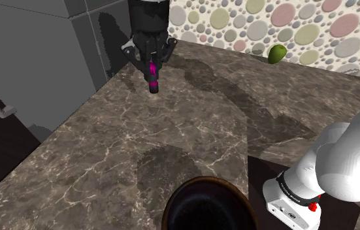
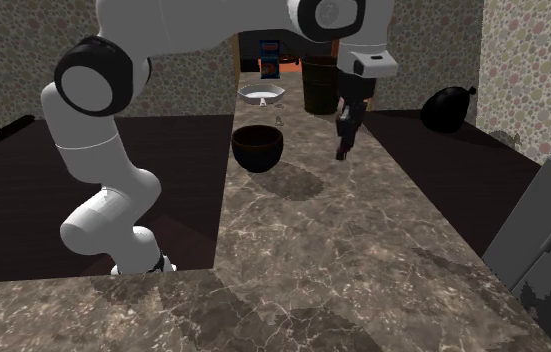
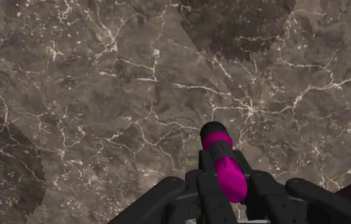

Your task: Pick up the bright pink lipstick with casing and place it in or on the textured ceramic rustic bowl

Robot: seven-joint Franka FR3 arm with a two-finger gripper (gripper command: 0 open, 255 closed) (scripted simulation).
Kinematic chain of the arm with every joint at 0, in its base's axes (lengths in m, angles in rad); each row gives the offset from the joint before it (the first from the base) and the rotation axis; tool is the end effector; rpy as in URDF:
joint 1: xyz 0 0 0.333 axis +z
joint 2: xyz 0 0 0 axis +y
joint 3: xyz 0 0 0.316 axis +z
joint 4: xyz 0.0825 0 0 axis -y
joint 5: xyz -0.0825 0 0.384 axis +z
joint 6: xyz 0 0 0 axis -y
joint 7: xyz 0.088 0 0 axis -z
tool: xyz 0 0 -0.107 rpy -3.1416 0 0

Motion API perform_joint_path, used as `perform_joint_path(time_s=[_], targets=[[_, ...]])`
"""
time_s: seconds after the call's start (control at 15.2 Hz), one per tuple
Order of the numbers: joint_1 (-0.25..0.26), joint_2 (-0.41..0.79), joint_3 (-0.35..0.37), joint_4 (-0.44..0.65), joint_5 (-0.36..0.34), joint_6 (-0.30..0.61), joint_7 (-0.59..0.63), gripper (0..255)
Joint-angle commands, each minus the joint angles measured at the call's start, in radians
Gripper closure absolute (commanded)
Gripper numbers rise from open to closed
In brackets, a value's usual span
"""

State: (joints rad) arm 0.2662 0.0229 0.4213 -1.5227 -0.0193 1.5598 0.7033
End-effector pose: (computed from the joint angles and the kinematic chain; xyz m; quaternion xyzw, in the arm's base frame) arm 0.4363 0.3518 0.6345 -0.9999 0.0082 -0.0094 0.0014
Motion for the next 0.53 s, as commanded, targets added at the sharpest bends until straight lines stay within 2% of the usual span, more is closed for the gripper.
perform_joint_path(time_s=[0.0,0.2,0.46], targets=[[0.002,0.008,0.002,0.038,-0.003,-0.031,0.002,255],[0.006,0.026,0.005,0.100,-0.011,-0.077,0.007,255],[0.026,-0.086,0.026,-0.019,0.036,-0.060,0.053,255]])
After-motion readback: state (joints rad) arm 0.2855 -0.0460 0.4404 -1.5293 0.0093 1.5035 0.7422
